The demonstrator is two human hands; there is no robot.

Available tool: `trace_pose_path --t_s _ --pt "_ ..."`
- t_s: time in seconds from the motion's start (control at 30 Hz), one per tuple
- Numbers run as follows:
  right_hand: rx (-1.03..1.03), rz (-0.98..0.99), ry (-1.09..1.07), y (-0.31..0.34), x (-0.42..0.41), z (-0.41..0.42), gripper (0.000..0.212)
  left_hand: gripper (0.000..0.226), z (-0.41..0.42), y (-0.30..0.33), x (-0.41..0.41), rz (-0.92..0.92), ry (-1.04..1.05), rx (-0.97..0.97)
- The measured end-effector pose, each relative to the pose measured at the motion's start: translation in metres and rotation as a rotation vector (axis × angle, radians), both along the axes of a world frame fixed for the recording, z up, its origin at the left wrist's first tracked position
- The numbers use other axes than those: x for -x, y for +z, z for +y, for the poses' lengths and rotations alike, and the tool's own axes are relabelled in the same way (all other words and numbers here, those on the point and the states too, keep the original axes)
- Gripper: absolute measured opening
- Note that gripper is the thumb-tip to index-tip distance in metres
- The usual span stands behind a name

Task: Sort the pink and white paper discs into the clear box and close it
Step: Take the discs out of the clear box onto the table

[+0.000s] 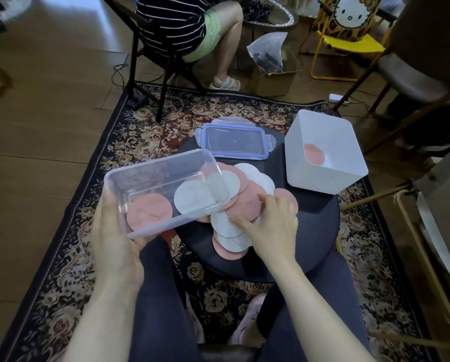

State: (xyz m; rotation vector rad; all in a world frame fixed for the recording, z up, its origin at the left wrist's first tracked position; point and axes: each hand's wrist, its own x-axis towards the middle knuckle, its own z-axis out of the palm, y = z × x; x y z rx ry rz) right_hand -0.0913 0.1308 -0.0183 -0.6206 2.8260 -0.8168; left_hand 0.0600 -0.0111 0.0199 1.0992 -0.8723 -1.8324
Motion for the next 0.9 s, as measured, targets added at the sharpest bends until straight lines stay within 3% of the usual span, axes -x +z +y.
trace_pose_path --t_s 0.13,0.27,0.4,0.5,0.9 --pt "0.166 -0.029 -0.052 0.001 0.005 0.005 0.049 0.042 0.001 0.002 0.001 -0.029 -0.052 0.039" --pt "0.374 -0.245 -0.17 0.013 0.015 0.016 0.032 0.044 -0.001 0.001 0.0 -0.039 -0.045 0.04" --pt "0.455 -0.248 -0.256 0.019 0.034 0.03 0.016 0.043 -0.002 0.003 -0.002 -0.046 -0.034 0.047" --pt "0.552 -0.407 -0.253 0.024 0.043 0.028 0.008 0.043 -0.005 0.001 -0.004 -0.062 -0.024 0.042" --pt "0.453 -0.46 -0.072 0.016 0.037 0.04 0.007 0.047 -0.008 -0.008 -0.012 -0.063 -0.049 0.018"
